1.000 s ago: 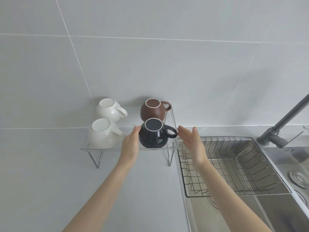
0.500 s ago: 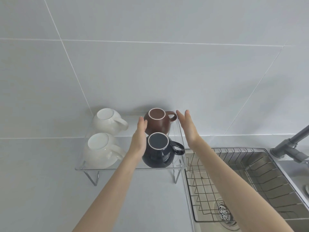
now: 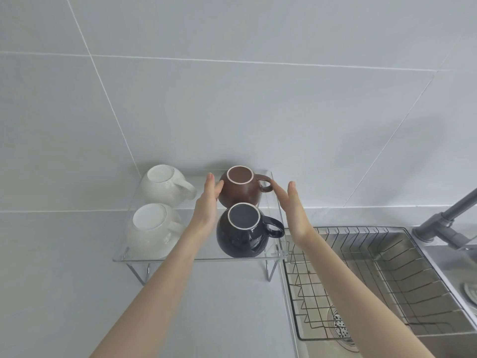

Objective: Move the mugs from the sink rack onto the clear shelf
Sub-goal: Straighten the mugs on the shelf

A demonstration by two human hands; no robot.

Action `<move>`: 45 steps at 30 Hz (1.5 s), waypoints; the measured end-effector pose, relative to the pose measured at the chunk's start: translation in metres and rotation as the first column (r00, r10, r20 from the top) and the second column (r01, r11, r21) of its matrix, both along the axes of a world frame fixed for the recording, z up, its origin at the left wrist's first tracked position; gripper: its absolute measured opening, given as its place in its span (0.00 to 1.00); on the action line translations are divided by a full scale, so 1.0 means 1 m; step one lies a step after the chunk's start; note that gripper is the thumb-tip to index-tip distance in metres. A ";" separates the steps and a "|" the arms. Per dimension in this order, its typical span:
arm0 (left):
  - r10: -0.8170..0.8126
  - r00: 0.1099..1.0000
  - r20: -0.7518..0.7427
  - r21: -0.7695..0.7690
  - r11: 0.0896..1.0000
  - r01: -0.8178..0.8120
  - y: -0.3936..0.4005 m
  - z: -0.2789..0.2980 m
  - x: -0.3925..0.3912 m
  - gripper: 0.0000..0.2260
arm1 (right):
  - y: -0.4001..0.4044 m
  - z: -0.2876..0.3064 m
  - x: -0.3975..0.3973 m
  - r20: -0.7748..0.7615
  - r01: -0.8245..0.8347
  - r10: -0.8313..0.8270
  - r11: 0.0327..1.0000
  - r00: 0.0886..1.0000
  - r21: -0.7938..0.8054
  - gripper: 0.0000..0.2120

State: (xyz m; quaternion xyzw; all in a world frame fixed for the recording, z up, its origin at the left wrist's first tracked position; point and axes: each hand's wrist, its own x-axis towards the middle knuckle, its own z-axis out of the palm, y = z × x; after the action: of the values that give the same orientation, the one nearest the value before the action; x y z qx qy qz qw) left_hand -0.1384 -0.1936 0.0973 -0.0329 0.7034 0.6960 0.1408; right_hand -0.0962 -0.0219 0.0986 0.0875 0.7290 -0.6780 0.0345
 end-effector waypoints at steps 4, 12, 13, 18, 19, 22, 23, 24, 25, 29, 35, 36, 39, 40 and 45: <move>0.002 1.000 -0.008 -0.030 1.000 -0.003 -0.002 -0.003 -0.001 0.30 | -0.008 0.002 0.003 -0.046 0.011 -0.013 0.999 0.999 -0.040 0.27; 0.004 1.000 -0.016 -0.008 1.000 -0.004 0.002 -0.002 0.001 0.29 | -0.007 0.005 -0.002 -0.028 0.072 -0.073 0.996 0.997 -0.056 0.26; 0.005 1.000 -0.019 -0.014 1.000 -0.005 0.002 -0.003 0.002 0.28 | -0.008 0.006 -0.001 -0.036 0.067 -0.069 0.997 0.997 -0.045 0.24; 0.007 0.995 -0.102 -0.048 0.999 -0.012 -0.007 0.009 -0.003 0.29 | -0.017 0.023 0.000 -0.034 0.087 -0.087 0.996 0.996 0.013 0.24; 0.024 0.990 -0.142 -0.057 0.998 -0.032 -0.017 0.014 -0.008 0.30 | -0.024 0.030 0.001 -0.062 0.081 -0.080 0.997 0.995 0.015 0.23; 0.078 0.975 -0.207 -0.127 0.986 -0.106 -0.056 0.034 -0.025 0.33 | -0.055 0.045 0.002 -0.153 0.014 -0.012 1.000 0.988 0.007 0.26; 0.108 0.973 -0.203 -0.136 0.981 -0.138 -0.072 0.036 -0.033 0.31 | -0.069 0.046 0.001 -0.147 0.003 -0.006 1.000 0.989 -0.016 0.26; 0.129 0.974 -0.187 -0.143 0.977 -0.157 -0.086 0.037 -0.039 0.30 | -0.082 0.044 0.000 -0.134 -0.003 -0.003 0.999 0.991 -0.045 0.26; 0.145 0.976 -0.160 -0.163 0.972 -0.171 -0.100 0.035 -0.047 0.30 | -0.098 0.042 -0.002 -0.113 -0.029 0.021 0.997 0.993 -0.070 0.26; 0.131 0.988 -0.084 -0.231 0.962 -0.147 -0.129 0.024 -0.055 0.34 | -0.139 0.023 -0.011 0.025 -0.121 0.126 0.983 0.992 -0.138 0.27; 0.100 0.992 -0.080 -0.144 0.983 -0.111 -0.141 0.016 -0.050 0.33 | -0.160 -0.002 -0.020 0.144 -0.151 0.187 0.961 0.972 -0.231 0.28; 0.100 0.991 -0.086 -0.141 0.984 -0.112 -0.142 0.014 -0.050 0.32 | -0.161 -0.004 -0.021 0.141 -0.145 0.180 0.963 0.974 -0.229 0.29; 0.138 0.985 -0.108 -0.118 0.982 -0.150 -0.142 0.012 -0.046 0.30 | -0.162 -0.007 -0.030 0.139 -0.138 0.171 0.966 0.975 -0.219 0.31; 0.143 0.983 -0.111 -0.104 0.982 -0.155 -0.142 0.011 -0.044 0.30 | -0.161 -0.008 -0.032 0.142 -0.137 0.169 0.967 0.975 -0.215 0.31; 0.167 0.978 -0.121 -0.107 0.978 -0.180 -0.140 0.006 -0.035 0.29 | -0.158 -0.007 -0.042 0.138 -0.139 0.169 0.969 0.976 -0.205 0.32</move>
State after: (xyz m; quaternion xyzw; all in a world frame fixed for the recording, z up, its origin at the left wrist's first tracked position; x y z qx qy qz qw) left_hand -0.1737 -0.3338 0.1030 -0.0637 0.7442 0.6639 0.0378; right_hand -0.1379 -0.1798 0.0915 0.0789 0.6591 -0.7324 0.1517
